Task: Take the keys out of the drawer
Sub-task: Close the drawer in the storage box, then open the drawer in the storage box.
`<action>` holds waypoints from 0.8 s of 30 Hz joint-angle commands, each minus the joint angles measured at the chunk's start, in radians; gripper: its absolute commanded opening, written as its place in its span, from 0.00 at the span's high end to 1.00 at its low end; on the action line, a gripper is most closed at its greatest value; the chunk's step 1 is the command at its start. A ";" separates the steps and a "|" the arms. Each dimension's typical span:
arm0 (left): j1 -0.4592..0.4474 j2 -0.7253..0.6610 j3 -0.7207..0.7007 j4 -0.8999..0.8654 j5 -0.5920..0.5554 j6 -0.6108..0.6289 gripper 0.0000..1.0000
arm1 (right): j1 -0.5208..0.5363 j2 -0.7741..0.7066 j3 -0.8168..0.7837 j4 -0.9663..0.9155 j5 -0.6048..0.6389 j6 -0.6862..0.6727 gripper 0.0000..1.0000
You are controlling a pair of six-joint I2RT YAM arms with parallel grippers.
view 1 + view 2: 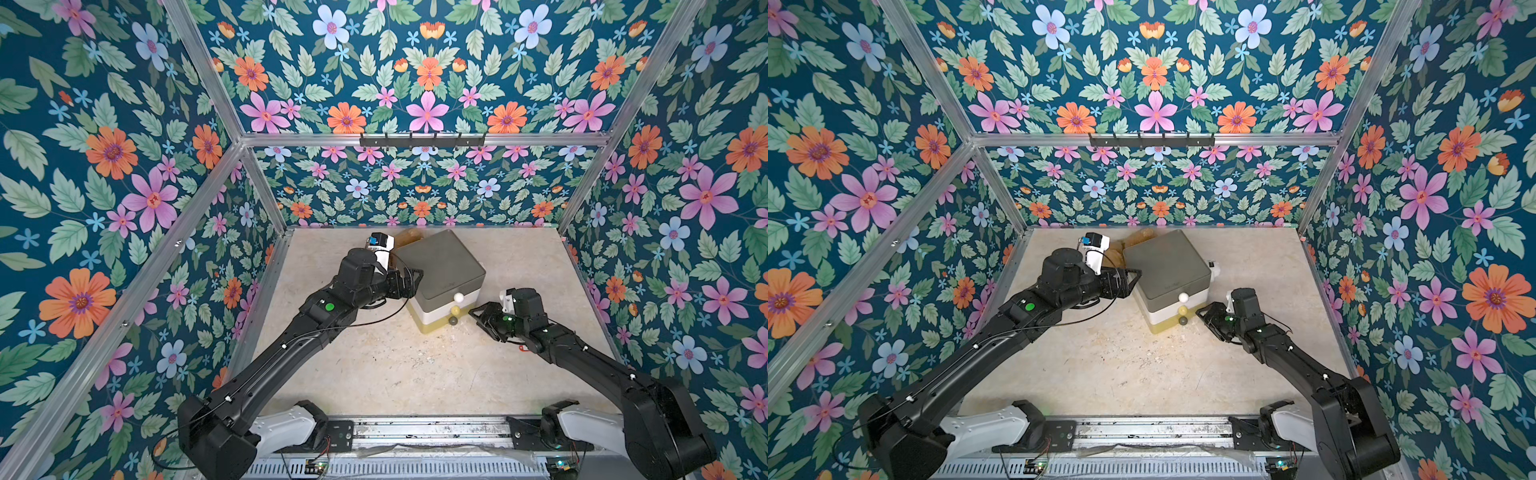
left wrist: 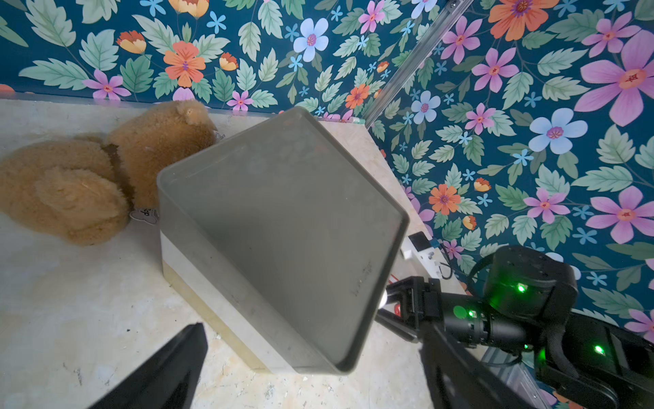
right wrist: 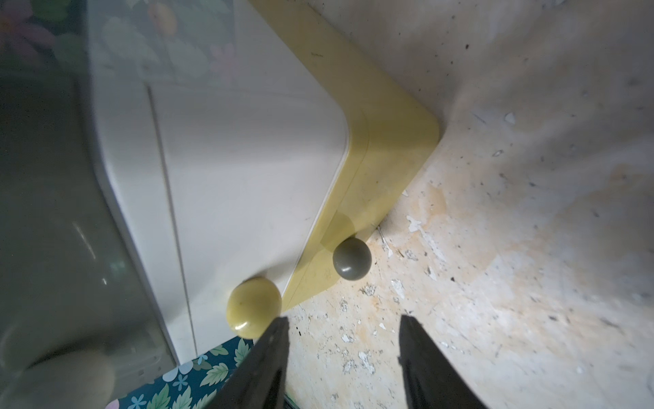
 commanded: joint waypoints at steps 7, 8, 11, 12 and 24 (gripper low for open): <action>0.039 0.166 0.135 0.056 0.167 -0.002 0.00 | 0.000 0.014 -0.069 0.150 -0.071 0.034 0.45; 0.039 0.182 0.143 0.067 0.179 -0.009 0.01 | 0.001 0.027 -0.074 0.178 -0.089 0.043 0.45; 0.039 0.217 0.154 0.099 0.208 -0.030 0.01 | 0.001 0.075 -0.080 0.253 -0.135 0.064 0.46; 0.039 0.225 0.154 0.111 0.216 -0.038 0.01 | 0.002 0.091 -0.080 0.271 -0.145 0.068 0.46; 0.032 0.274 0.112 0.209 0.268 -0.115 0.01 | 0.022 0.280 -0.064 0.456 -0.205 0.107 0.48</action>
